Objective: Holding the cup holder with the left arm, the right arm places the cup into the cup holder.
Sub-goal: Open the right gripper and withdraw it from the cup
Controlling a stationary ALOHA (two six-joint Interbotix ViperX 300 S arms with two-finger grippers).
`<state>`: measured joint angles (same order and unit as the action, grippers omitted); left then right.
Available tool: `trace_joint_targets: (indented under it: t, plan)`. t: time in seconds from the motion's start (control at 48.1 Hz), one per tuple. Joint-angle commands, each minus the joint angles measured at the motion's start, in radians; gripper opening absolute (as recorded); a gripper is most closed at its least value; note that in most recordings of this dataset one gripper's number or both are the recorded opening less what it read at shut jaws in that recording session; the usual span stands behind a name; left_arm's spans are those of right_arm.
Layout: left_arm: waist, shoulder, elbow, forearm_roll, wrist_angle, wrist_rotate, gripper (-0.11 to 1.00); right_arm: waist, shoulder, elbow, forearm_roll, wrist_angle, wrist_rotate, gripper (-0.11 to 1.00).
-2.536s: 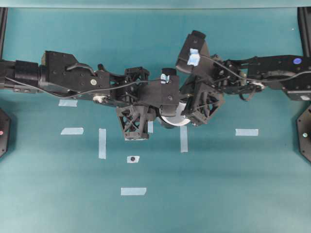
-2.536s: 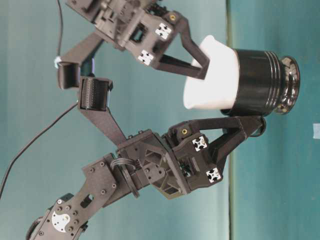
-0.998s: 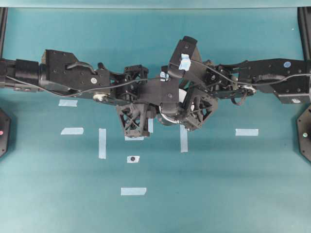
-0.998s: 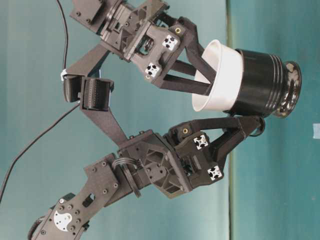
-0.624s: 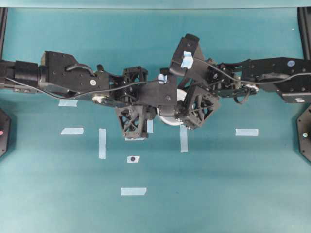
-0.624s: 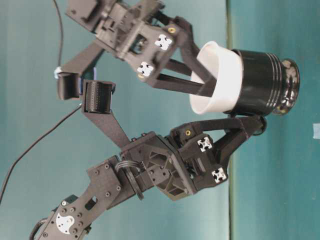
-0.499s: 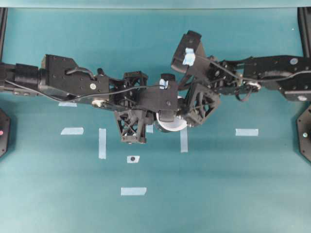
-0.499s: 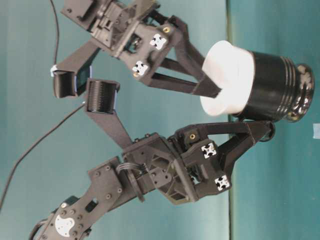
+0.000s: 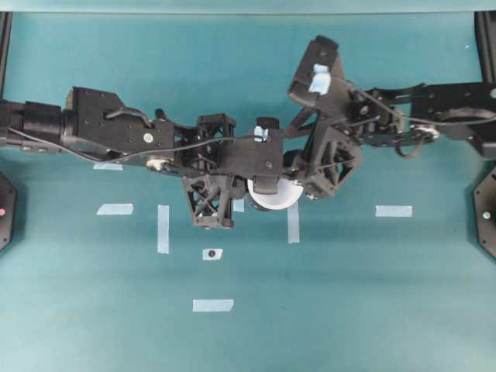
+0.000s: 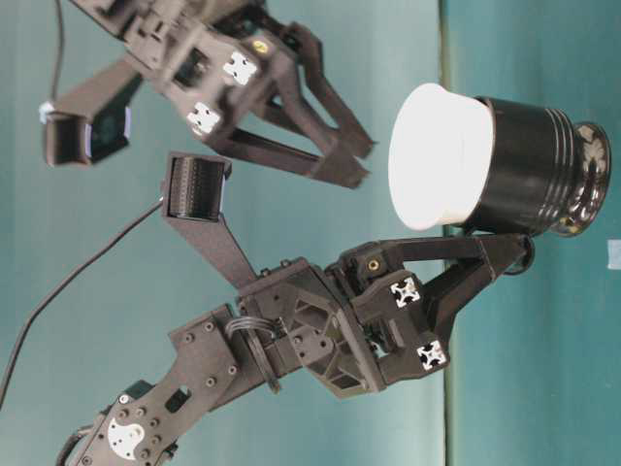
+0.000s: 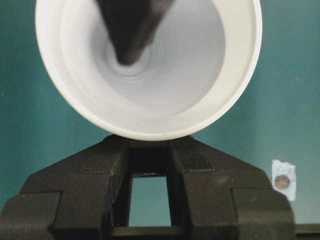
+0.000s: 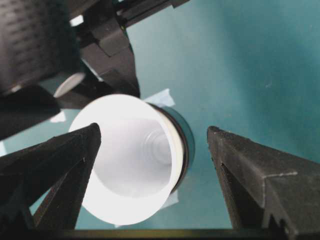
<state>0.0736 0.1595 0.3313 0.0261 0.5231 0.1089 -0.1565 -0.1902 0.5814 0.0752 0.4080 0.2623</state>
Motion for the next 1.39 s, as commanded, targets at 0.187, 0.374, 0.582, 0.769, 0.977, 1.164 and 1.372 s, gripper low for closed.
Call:
trace_joint_targets:
  t: [0.187, 0.374, 0.582, 0.769, 0.977, 1.164, 1.372]
  plan:
    - [-0.003, -0.017, 0.002, 0.002, -0.046, -0.008, 0.22, 0.014, -0.133, 0.031, 0.002, -0.003, 0.011, 0.93]
    - [-0.006, -0.018, 0.011, 0.002, -0.067, -0.014, 0.22, 0.020, -0.156, 0.048, 0.002, -0.003, 0.009, 0.93]
    - [-0.014, -0.017, 0.037, 0.002, -0.109, -0.032, 0.22, 0.023, -0.169, 0.066, 0.002, -0.003, 0.009, 0.93]
    - [-0.015, -0.018, 0.078, 0.002, -0.169, -0.063, 0.22, 0.025, -0.178, 0.078, 0.002, -0.003, 0.009, 0.93]
    - [-0.014, -0.017, 0.107, 0.002, -0.192, -0.081, 0.22, 0.029, -0.192, 0.106, 0.002, -0.008, 0.012, 0.93]
    - [-0.015, -0.017, 0.112, 0.002, -0.195, -0.080, 0.22, 0.032, -0.198, 0.120, 0.002, -0.009, 0.012, 0.93]
    - [-0.018, 0.002, 0.126, 0.002, -0.195, -0.081, 0.22, 0.035, -0.199, 0.127, 0.002, -0.011, 0.014, 0.93]
